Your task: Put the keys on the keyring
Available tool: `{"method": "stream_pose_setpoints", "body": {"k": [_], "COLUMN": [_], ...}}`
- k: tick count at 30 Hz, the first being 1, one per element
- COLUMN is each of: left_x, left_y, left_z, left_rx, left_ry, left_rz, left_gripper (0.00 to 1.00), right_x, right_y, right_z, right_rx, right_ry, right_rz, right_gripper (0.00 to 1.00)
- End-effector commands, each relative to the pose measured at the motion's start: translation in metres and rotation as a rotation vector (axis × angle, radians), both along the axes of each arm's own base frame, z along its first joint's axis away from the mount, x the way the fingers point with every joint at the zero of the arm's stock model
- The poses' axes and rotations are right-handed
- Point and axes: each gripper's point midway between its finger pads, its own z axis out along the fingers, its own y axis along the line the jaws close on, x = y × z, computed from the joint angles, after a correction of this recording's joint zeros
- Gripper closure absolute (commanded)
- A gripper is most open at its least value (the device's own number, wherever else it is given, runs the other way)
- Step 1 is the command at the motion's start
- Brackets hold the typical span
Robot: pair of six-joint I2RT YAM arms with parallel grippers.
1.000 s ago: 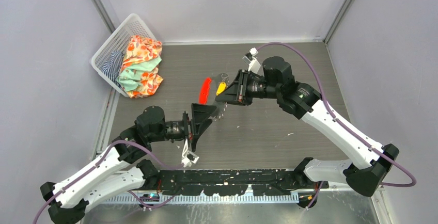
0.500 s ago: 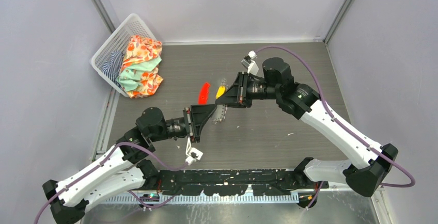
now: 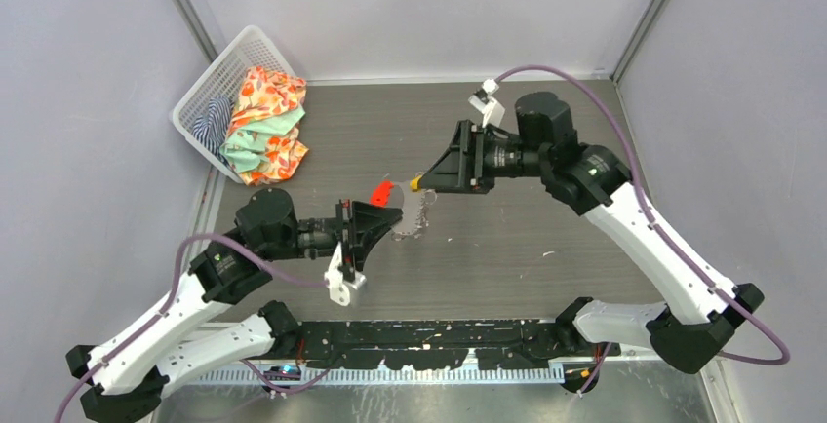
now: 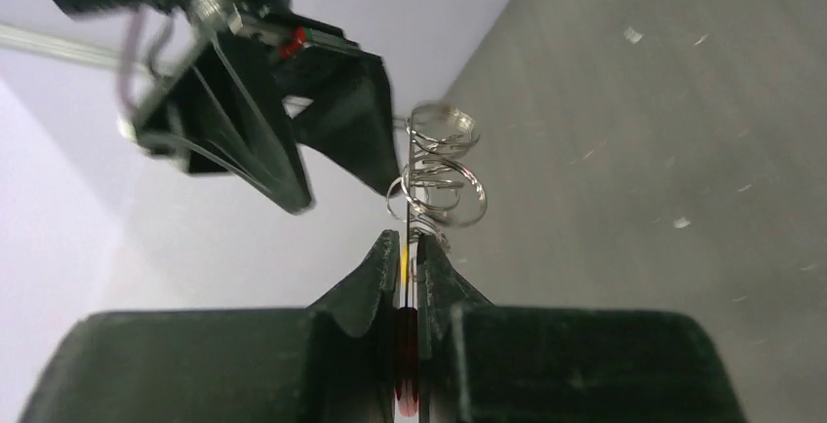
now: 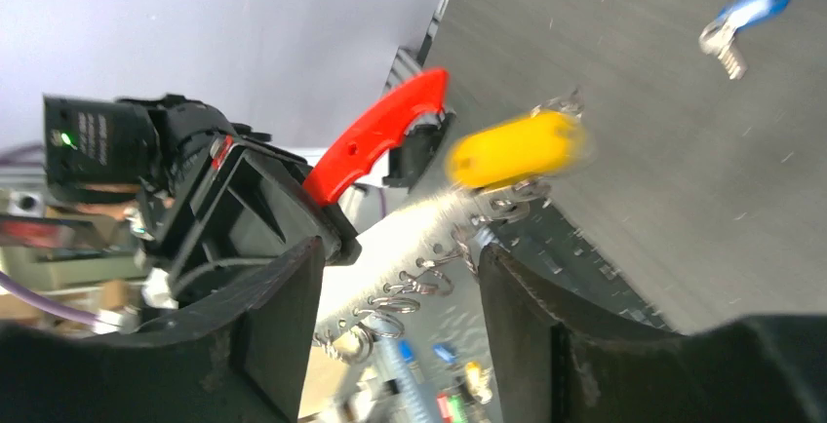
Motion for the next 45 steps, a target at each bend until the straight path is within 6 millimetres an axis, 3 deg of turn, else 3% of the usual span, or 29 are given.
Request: {"method": "stream_pose_setpoints", "body": {"k": [1,7,11,16,26,34,37,41,45], "left_x": [-0.023,-0.033,-0.037,-0.038,-0.035,-0.029,-0.027,-0.026,-0.025], "left_y": [0.003,-0.007,-0.014,-0.024,-0.037,-0.04,-0.04,-0.038,-0.035], "left_z": [-0.004,0.005,0.015,0.033,0.056,0.071,0.076,0.079,0.083], "left_rx": [0.03,-0.025,-0.059,-0.089,-0.12,-0.158,-0.159,-0.161,-0.177], "left_ry": [0.484,0.824,0.971,1.024,1.083,1.139,1.176,1.203,1.214], "left_rz": [0.002,0.011,0.001,-0.043,-0.081,-0.081,-0.085,-0.086,-0.083], "left_gripper": [1.0,1.0,1.0,1.0,1.0,1.0,1.0,1.0,1.0], "right_x": [-0.012,-0.04,-0.061,-0.083,-0.076,-0.072,-0.071,-0.071,-0.072], "right_y": [-0.032,-0.048,-0.05,-0.045,-0.031,-0.021,-0.019,-0.019,-0.022], "right_z": [0.033,0.054,0.062,0.069,0.06,0.055,0.054,0.053,0.052], "right_rx": [-0.079,0.01,0.1,0.202,0.238,0.256,0.251,0.243,0.24], "right_ry": [-0.343,-0.749,-0.917,-0.953,-0.914,-0.877,-0.874,-0.875,-0.885], "right_rz": [0.068,0.193,0.287,0.421,0.421,0.406,0.404,0.402,0.389], "right_gripper": [0.29,0.12,0.1,0.13,0.17,0.37,0.54,0.86,0.94]}}
